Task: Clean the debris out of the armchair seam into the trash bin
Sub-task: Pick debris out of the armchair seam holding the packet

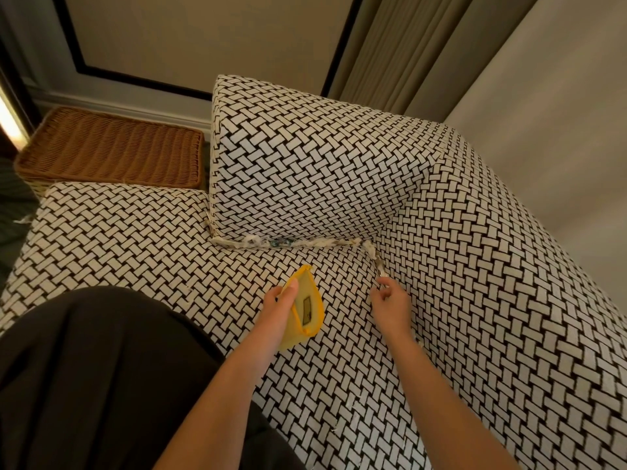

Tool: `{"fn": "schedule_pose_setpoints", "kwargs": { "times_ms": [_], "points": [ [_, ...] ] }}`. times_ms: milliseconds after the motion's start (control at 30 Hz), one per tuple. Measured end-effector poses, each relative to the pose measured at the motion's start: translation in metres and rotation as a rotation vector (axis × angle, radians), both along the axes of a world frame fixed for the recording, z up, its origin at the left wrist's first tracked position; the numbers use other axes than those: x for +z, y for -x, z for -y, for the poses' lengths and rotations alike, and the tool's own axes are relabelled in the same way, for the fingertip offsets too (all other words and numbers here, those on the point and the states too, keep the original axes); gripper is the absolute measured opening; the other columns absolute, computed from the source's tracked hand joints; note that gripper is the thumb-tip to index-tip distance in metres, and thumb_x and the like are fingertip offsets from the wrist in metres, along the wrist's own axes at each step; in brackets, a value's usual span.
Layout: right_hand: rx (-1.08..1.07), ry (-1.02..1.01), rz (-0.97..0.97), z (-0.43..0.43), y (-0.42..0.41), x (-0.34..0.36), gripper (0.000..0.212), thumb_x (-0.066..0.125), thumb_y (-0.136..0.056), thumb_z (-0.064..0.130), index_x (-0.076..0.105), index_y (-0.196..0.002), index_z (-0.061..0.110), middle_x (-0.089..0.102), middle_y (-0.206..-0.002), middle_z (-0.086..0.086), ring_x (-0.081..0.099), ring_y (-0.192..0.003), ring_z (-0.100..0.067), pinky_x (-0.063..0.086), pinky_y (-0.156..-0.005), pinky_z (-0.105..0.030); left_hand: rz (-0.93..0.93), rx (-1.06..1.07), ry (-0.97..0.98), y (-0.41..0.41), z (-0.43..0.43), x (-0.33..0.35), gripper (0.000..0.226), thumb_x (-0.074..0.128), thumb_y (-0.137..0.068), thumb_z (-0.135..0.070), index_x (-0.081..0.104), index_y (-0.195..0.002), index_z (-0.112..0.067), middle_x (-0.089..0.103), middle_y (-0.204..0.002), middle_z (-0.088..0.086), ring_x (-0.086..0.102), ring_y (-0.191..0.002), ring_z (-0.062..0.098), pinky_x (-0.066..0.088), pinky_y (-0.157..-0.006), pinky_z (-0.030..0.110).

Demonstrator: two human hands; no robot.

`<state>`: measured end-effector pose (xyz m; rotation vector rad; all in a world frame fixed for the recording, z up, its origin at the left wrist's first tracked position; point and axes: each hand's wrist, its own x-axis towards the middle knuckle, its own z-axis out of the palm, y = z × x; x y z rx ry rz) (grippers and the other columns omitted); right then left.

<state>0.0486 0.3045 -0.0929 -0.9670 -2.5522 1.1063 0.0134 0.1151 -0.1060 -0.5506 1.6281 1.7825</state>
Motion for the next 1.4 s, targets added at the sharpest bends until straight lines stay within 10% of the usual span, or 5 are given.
{"fn": "schedule_pose_setpoints", "kwargs": {
  "times_ms": [400,767,933,1233,1400],
  "points": [
    [0.002,-0.196,0.329,-0.032,0.037,-0.010,0.033,0.048,-0.095,0.034,0.048,-0.122,0.014,0.059,-0.105,-0.007,0.050,-0.078,-0.017,0.040,-0.067,-0.027,0.043,0.004,0.107,0.016,-0.010,-0.008,0.055,0.036,-0.096,-0.042,0.034,-0.139,-0.009,0.040,-0.138,0.017,0.039,-0.124,0.033,0.031,-0.101,0.040],
    [0.032,-0.049,0.477,-0.041,0.048,-0.010,0.043,0.047,-0.093,0.037,0.052,-0.128,0.013,0.058,-0.090,-0.006,0.054,-0.081,-0.022,0.046,-0.068,-0.031,0.024,-0.008,0.095,0.016,-0.010,-0.011,0.056,0.037,-0.095,-0.044,0.034,-0.139,-0.009,0.041,-0.137,0.017,0.041,-0.118,0.033,0.031,-0.100,0.041],
    [-0.049,0.161,0.345,-0.046,0.050,-0.010,0.042,0.059,-0.089,0.027,0.056,-0.124,0.005,0.059,-0.089,-0.006,0.054,-0.078,-0.018,0.048,-0.079,-0.030,0.037,0.012,0.103,0.016,-0.012,-0.010,0.055,0.038,-0.096,-0.041,0.034,-0.139,-0.007,0.040,-0.138,0.018,0.039,-0.124,0.034,0.032,-0.099,0.039],
    [-0.089,-0.227,0.072,-0.017,0.021,-0.016,0.021,0.054,-0.093,0.017,0.068,-0.105,0.009,0.066,-0.081,-0.007,0.050,-0.057,-0.014,0.041,-0.051,-0.021,0.059,0.003,0.122,0.018,-0.013,-0.011,0.051,0.037,-0.096,-0.039,0.035,-0.138,-0.010,0.037,-0.140,0.017,0.037,-0.126,0.034,0.032,-0.100,0.040],
    [-0.028,0.078,-0.136,0.007,0.009,-0.003,0.017,0.054,-0.092,0.018,0.063,-0.084,0.006,0.047,-0.058,0.002,0.033,-0.046,-0.009,0.027,-0.039,-0.015,0.055,-0.008,0.127,0.017,-0.012,-0.011,0.053,0.036,-0.096,-0.042,0.034,-0.138,-0.011,0.038,-0.139,0.017,0.038,-0.125,0.033,0.032,-0.099,0.040]
  ]
}}
